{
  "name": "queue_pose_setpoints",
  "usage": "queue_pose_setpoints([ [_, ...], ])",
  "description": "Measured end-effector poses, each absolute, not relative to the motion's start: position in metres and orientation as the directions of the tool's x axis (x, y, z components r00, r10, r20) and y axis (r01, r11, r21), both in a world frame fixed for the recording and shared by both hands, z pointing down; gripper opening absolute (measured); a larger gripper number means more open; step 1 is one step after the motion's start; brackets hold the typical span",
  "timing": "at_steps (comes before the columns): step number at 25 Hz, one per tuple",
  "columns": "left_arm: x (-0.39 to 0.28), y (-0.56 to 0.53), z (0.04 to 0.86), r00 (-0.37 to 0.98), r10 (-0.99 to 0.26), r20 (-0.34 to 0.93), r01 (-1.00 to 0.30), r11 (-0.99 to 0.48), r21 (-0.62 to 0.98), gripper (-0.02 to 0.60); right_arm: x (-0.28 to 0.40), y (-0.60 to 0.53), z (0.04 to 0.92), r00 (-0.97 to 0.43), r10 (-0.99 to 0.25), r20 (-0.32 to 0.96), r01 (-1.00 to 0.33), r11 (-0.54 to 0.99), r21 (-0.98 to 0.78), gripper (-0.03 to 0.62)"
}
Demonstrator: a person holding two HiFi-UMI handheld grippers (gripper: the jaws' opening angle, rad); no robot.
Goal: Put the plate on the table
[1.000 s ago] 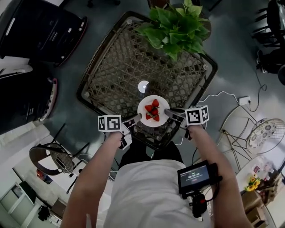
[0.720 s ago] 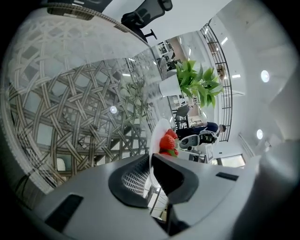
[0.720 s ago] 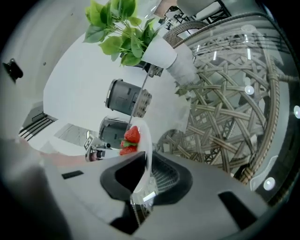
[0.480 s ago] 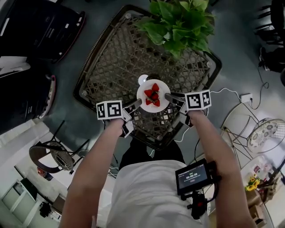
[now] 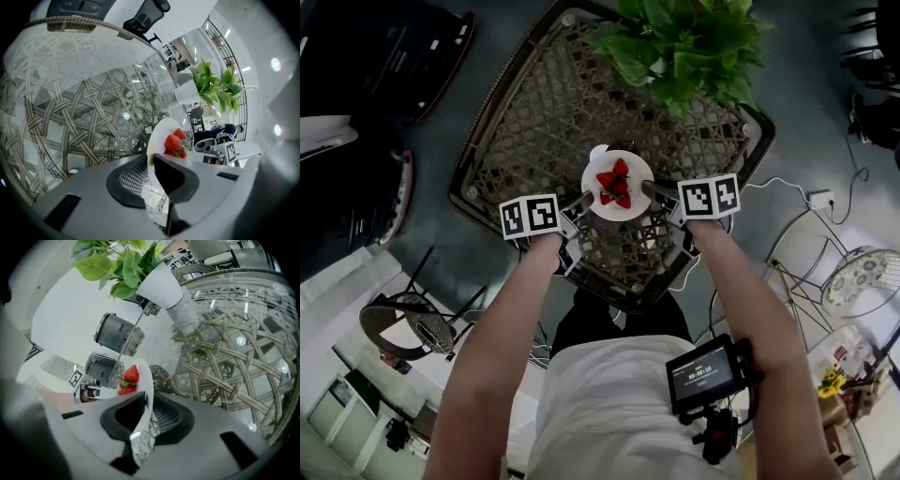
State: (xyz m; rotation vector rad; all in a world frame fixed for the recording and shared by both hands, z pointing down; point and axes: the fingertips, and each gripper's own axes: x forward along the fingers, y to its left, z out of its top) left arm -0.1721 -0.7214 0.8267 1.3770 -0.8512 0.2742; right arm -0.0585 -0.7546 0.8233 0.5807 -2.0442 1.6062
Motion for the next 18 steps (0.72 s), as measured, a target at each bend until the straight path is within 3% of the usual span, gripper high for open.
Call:
queue_pose_setpoints([
  [18, -0.1758, -0.7213, 0.8283, 0.598, -0.247, 0.762, -0.75, 0.161, 0.641, 0.032, -0.0619, -0.7629, 0.8249, -0.646, -0.066, 0.761, -0.703, 0.44, -0.559, 0.069],
])
